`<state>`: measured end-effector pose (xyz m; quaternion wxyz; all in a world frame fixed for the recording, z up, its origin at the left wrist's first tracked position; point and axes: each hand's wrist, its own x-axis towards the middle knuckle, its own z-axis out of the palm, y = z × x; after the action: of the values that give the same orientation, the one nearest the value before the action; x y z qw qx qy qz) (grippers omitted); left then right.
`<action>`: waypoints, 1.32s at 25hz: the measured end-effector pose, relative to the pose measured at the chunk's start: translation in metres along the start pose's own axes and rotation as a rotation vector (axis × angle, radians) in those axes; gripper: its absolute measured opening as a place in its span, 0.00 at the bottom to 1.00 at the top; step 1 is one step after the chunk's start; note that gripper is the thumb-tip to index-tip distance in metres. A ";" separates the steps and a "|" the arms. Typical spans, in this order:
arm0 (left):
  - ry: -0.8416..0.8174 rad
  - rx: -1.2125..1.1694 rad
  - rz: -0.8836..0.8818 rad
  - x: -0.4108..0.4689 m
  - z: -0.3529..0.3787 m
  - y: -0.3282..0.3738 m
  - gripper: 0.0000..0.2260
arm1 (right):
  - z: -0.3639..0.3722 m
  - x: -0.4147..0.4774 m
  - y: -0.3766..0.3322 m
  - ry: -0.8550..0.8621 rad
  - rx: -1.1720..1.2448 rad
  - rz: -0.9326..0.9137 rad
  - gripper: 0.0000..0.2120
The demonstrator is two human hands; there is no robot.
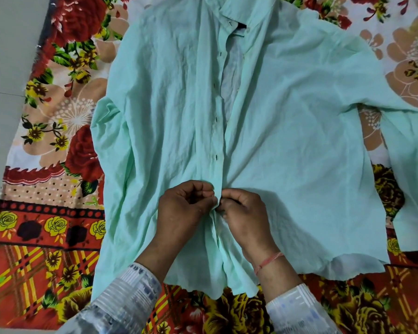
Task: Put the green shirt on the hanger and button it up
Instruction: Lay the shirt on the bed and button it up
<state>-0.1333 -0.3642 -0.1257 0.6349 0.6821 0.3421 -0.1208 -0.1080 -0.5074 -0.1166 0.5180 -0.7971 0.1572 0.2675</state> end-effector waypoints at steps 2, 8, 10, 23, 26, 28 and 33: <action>0.002 0.043 0.027 0.000 0.000 0.000 0.12 | 0.001 -0.001 0.003 0.017 -0.003 0.003 0.05; -0.026 -0.038 -0.062 0.005 -0.007 0.001 0.13 | 0.008 0.001 0.001 0.026 -0.004 -0.005 0.07; -0.010 0.057 -0.049 0.007 -0.006 0.004 0.13 | 0.012 -0.003 -0.001 0.036 -0.039 -0.042 0.08; 0.090 0.516 0.357 0.066 0.017 0.061 0.09 | 0.007 0.046 -0.039 0.357 -0.294 -0.349 0.07; 0.104 0.575 0.292 0.071 0.013 0.058 0.08 | 0.008 0.053 -0.036 0.212 -0.178 -0.290 0.09; 0.099 0.531 0.217 0.068 0.005 0.058 0.07 | 0.010 0.056 -0.030 0.222 -0.239 -0.348 0.10; 0.108 0.094 -0.096 0.072 -0.010 0.052 0.07 | 0.020 0.059 -0.038 0.273 -0.383 -0.384 0.09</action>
<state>-0.0509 -0.3303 -0.1269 0.5764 0.6995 0.4019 -0.1301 -0.0455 -0.4716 -0.1300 0.3736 -0.9240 0.0184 0.0797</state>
